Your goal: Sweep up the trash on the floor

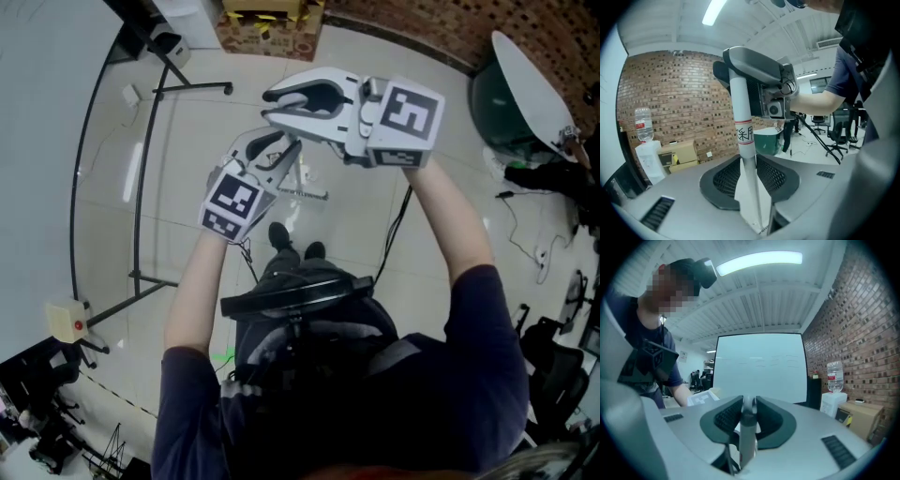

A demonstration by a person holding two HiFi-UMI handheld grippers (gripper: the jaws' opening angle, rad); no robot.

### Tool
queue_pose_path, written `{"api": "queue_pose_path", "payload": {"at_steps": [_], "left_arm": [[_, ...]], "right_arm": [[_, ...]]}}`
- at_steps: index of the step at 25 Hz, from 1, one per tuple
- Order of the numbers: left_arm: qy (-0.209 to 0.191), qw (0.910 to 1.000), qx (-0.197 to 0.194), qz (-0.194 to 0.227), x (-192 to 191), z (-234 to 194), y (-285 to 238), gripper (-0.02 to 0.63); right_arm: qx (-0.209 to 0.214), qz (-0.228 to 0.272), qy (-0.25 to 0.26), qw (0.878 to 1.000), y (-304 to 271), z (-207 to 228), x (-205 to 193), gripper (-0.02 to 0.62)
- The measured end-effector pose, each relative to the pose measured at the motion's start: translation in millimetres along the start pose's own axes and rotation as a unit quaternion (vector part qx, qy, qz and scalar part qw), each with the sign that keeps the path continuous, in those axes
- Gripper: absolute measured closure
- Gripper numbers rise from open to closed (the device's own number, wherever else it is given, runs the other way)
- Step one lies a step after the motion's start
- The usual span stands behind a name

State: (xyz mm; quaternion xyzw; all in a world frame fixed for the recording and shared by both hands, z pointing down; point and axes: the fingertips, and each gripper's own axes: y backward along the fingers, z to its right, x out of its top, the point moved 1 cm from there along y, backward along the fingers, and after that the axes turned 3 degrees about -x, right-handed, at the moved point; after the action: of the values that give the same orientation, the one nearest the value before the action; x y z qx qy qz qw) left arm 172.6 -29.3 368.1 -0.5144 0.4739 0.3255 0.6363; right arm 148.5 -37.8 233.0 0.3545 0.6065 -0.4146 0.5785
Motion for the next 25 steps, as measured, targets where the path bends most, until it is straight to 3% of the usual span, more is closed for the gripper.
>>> {"api": "queue_pose_path", "payload": {"at_steps": [3, 5, 8, 10, 14, 19, 25], "left_arm": [[0.02, 0.9989, 0.026, 0.033, 3.0, -10.8, 2.4, 0.476], [0.026, 0.9984, 0.019, 0.047, 1.1, -19.3, 4.5, 0.476], [0.032, 0.997, -0.02, 0.067, -1.2, -28.2, 6.5, 0.478], [0.032, 0.9957, -0.046, 0.074, -4.7, -31.0, 7.1, 0.522], [0.027, 0.9965, -0.044, 0.065, -19.5, -40.3, 4.6, 0.522], [0.061, 0.9963, 0.016, 0.059, -30.8, -63.8, 7.4, 0.522], [0.103, 0.988, 0.106, 0.046, -34.3, -87.7, 4.2, 0.523]], "right_arm": [[-0.014, -0.005, 0.011, 1.0, -11.7, 3.0, -0.5, 0.494], [-0.009, -0.012, 0.009, 1.0, -24.9, 4.4, -0.1, 0.494], [0.025, -0.044, -0.008, 0.999, -38.9, 4.6, -4.0, 0.495], [0.06, -0.068, -0.024, 0.996, -45.0, 2.8, -10.0, 0.495], [0.096, -0.1, -0.016, 0.99, -58.0, 3.3, -22.3, 0.494], [0.088, -0.093, 0.009, 0.992, -78.8, 14.8, -27.9, 0.494], [0.068, -0.043, 0.028, 0.996, -83.7, 38.2, -29.1, 0.491]]}}
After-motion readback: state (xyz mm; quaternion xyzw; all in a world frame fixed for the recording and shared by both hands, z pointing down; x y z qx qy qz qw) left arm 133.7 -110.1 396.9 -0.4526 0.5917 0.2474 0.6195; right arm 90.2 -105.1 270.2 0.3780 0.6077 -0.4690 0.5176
